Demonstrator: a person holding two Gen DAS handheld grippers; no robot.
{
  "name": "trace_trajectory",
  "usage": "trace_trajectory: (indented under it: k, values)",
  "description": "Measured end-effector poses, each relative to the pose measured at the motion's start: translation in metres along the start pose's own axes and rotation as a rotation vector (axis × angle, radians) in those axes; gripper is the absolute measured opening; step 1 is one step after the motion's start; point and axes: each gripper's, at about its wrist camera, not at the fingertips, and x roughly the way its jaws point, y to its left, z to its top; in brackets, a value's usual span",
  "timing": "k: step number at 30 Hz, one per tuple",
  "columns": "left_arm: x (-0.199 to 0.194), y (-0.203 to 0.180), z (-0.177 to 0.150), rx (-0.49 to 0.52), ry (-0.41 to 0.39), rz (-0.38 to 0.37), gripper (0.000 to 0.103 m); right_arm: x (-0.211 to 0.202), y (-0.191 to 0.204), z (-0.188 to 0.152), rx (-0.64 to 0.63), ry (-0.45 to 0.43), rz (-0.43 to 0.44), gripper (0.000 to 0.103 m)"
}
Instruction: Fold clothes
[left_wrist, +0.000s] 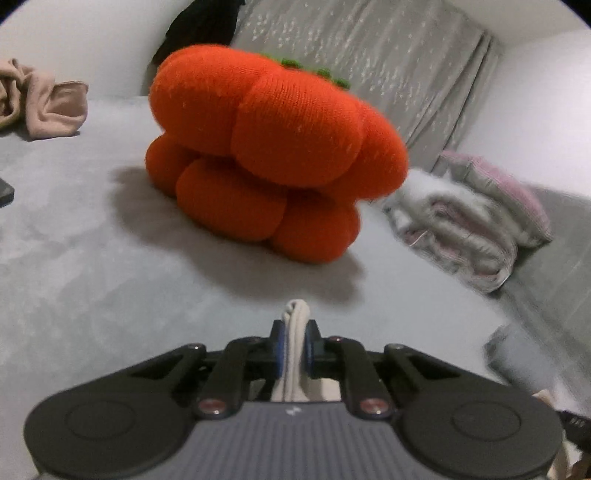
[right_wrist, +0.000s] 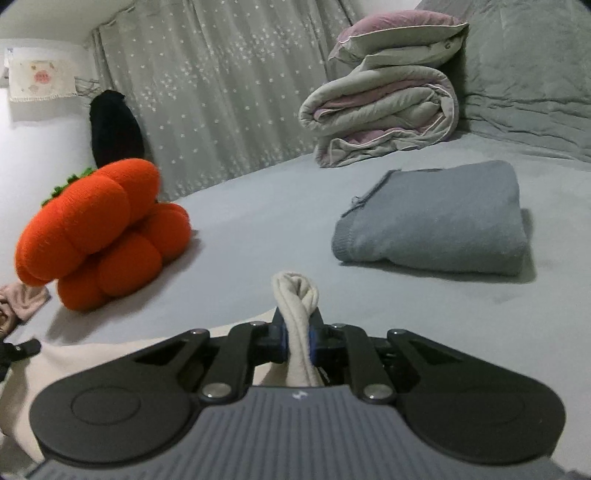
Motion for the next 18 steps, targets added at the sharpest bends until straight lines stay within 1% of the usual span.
trace_trajectory:
  k: [2,5,7,8,9,10,11,12,15,18]
  values:
    - [0.01,0.003,-0.005,0.007,0.034,0.03,0.011,0.01,-0.003,-0.004,0.002,0.038,-0.014,0.011]
    - [0.015,0.008,-0.006,-0.009,0.061,0.042,0.013,0.021,-0.008,-0.007,0.018,0.081,-0.022,0.011]
    - [0.014,0.006,-0.005,-0.002,0.062,0.053,0.019,0.021,-0.01,-0.008,0.025,0.093,-0.022,0.012]
    - [0.012,0.005,-0.005,0.004,0.061,0.06,0.025,0.02,-0.01,-0.008,0.025,0.095,-0.025,0.015]
    - [0.01,0.004,-0.004,0.007,0.06,0.065,0.03,0.019,-0.009,-0.009,0.023,0.094,-0.031,0.021]
    - [0.009,0.003,-0.003,0.009,0.059,0.068,0.032,0.017,-0.008,-0.008,0.018,0.088,-0.039,0.025]
    - [0.006,0.001,-0.002,0.006,0.055,0.073,0.04,0.014,-0.007,-0.008,0.012,0.081,-0.048,0.041]
    - [0.003,0.0,0.0,0.001,0.049,0.081,0.045,0.011,-0.006,-0.007,0.007,0.071,-0.056,0.048]
    - [-0.007,-0.005,0.005,-0.015,0.027,0.094,0.048,0.003,-0.003,-0.001,-0.004,0.038,-0.076,0.05]
    - [-0.021,-0.016,0.009,-0.023,-0.019,0.075,0.053,-0.007,0.006,0.005,-0.015,-0.013,-0.096,0.051]
